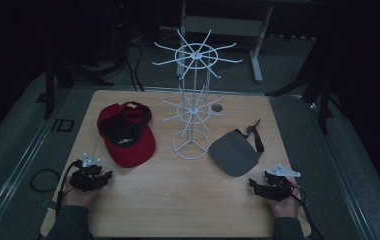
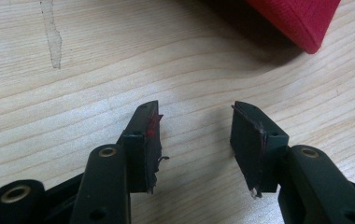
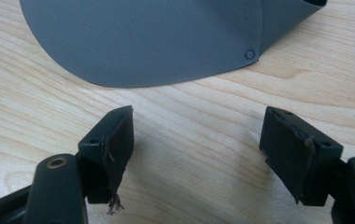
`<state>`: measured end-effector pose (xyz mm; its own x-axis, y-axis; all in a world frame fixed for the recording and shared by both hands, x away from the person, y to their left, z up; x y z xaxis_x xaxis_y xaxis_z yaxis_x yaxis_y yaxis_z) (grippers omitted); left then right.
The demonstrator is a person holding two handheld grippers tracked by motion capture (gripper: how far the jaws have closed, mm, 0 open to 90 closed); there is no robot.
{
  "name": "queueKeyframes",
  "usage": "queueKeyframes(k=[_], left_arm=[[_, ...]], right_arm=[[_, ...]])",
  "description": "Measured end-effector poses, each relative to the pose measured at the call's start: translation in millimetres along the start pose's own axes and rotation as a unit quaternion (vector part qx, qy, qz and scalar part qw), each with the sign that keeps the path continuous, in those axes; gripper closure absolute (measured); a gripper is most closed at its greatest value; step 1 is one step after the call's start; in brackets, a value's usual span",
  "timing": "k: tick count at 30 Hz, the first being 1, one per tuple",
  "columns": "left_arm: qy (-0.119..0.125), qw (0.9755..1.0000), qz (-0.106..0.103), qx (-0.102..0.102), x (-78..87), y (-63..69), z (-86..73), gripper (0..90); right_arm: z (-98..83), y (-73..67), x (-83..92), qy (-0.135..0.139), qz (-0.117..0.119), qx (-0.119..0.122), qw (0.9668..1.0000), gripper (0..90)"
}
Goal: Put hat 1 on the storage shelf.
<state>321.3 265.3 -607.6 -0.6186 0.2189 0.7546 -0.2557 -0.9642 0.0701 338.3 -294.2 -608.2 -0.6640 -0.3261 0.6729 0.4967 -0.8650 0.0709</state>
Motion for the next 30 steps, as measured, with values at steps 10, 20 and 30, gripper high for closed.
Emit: queueKeyframes(k=[10, 20, 30], left_arm=[[-0.005, 1.0000, -0.002, -0.002, -0.1, -0.1, 1.1, 54.2], [-0.018, 0.9983, -0.041, -0.038, 0.7, 10.4, 5.7, 55.3], [-0.004, 0.9964, -0.074, -0.041, 7.3, 16.5, 18.2, 51.5]], right_arm=[[0.0, 0.0, 0.0, 0.000, 0.000, 0.000, 1.0000, 26.1], [0.1, -0.1, -0.1, 0.000, 0.000, -0.001, 1.0000, 26.2], [0.1, -0.1, 0.0, 0.000, 0.000, -0.001, 1.0000, 26.2]])
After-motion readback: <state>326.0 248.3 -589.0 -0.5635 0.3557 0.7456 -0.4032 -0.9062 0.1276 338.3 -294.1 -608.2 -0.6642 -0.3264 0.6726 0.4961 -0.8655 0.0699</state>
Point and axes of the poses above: each handheld gripper's, and its own axes: x roughly backward along the jaws, z roughly out of its top, y roughly to its right, the point moved 6 cm from there along -x, roughly forward along the jaws, and after that the axes turned 5 degrees about x, right-handed, at the moved point
